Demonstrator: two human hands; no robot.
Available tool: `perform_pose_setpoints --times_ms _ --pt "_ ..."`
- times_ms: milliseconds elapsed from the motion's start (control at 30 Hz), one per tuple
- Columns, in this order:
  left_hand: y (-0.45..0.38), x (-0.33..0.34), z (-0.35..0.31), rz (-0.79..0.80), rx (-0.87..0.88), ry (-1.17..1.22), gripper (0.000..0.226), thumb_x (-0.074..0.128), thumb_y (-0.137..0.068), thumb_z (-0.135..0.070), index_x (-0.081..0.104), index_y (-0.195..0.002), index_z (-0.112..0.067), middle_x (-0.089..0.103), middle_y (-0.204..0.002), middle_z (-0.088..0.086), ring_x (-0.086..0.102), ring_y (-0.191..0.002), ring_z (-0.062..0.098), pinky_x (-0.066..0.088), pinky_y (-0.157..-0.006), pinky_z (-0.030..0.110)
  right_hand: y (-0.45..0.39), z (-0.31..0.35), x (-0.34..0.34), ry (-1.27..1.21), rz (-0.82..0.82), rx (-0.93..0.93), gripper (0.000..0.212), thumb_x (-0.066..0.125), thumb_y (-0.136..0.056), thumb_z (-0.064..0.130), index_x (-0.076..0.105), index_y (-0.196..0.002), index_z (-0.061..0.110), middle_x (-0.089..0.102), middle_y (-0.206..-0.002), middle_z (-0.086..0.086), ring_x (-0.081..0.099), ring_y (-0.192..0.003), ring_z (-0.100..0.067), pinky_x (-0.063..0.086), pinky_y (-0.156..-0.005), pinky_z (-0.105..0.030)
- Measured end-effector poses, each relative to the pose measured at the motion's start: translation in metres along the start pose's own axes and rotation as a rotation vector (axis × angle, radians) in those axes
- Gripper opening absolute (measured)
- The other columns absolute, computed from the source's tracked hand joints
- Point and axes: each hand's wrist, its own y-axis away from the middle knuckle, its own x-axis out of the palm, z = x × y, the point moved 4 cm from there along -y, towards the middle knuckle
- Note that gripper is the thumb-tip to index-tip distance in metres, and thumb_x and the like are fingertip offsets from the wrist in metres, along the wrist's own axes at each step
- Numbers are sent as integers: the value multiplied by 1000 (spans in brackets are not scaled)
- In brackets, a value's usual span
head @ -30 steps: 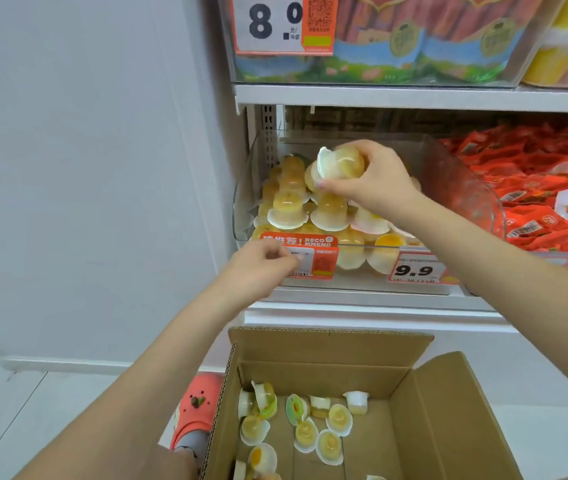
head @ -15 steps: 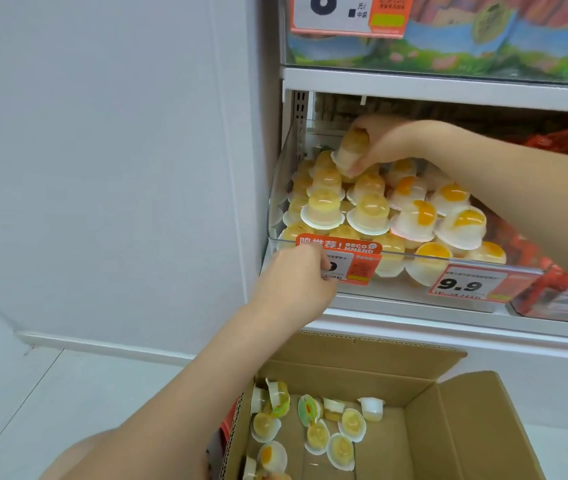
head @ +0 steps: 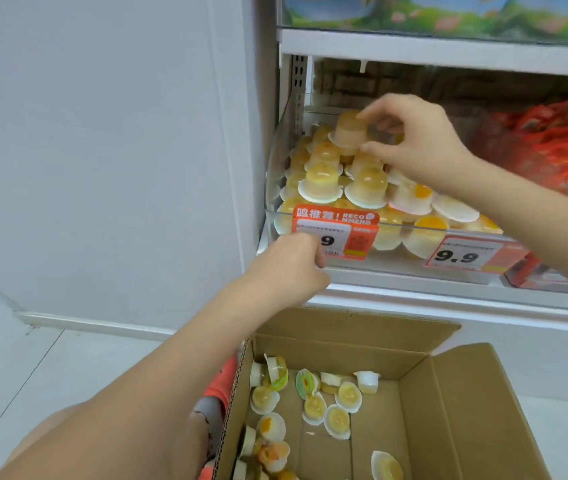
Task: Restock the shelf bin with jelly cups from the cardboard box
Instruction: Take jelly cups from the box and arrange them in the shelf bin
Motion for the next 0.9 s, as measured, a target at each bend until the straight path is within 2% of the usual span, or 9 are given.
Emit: perform_pose_setpoints --times_ms 100,167,267,333,500,567,700,800,900 --pt "2 21 6 116 5 -92 19 65 -84 -22 63 -102 -15 60 -109 0 57 -103 19 49 -89 34 85 24 -8 -24 -154 -159 18 59 -82 4 67 -97 9 64 -91 -5 55 -86 -21 43 -80 -30" --pt "4 43 12 210 5 -183 22 65 -85 -23 61 -105 -14 60 -112 2 56 -106 21 49 -90 35 144 30 5 -117 -80 -170 14 59 -83 2 67 -92 8 64 -86 -2 54 -84 -15 42 -79 -25" --pt "12 94 24 453 18 -221 27 67 -85 -23 60 -110 -12 60 -113 3 56 -104 21 48 -86 31 228 17 58 -269 289 45 19 61 -86 5 66 -96 21 62 -90 12 53 -90 -4 42 -82 -15" --pt "17 133 34 584 25 -238 27 65 -86 -20 60 -111 -12 60 -113 3 56 -104 21 48 -84 30 276 -9 102 -263 529 230 25 61 -85 4 63 -100 24 61 -94 12 51 -93 -2 41 -83 -15" --pt "24 237 71 649 -55 -327 35 44 -90 1 56 -120 -12 58 -121 7 58 -106 28 50 -80 36 347 -78 197 -127 948 555 35 59 -85 5 54 -115 20 56 -105 0 54 -92 -14 48 -83 -28" --pt "26 274 82 665 -61 -370 49 42 -86 10 50 -129 -11 52 -127 12 55 -112 32 51 -85 39 362 -90 228 -106 997 624 39 56 -86 2 51 -121 19 57 -106 -3 56 -93 -18 50 -81 -32" --pt "16 322 97 645 -33 -481 64 48 -81 13 37 -140 -9 31 -144 11 29 -134 31 43 -97 41 386 -99 279 -137 1008 761 57 41 -85 -7 41 -132 26 51 -118 -8 56 -93 -24 49 -76 -35" --pt "8 348 108 636 -24 -550 61 55 -82 6 35 -139 -8 25 -147 10 26 -134 32 36 -102 40 400 -101 310 -142 1013 790 66 52 -86 4 30 -139 36 50 -122 -8 57 -103 -29 51 -80 -38" --pt "6 365 113 613 18 -657 59 58 -85 -2 35 -138 -9 22 -147 10 27 -133 34 31 -104 42 403 -103 330 -65 1014 759 65 60 -87 19 27 -141 34 50 -127 -10 58 -107 -31 50 -76 -35"
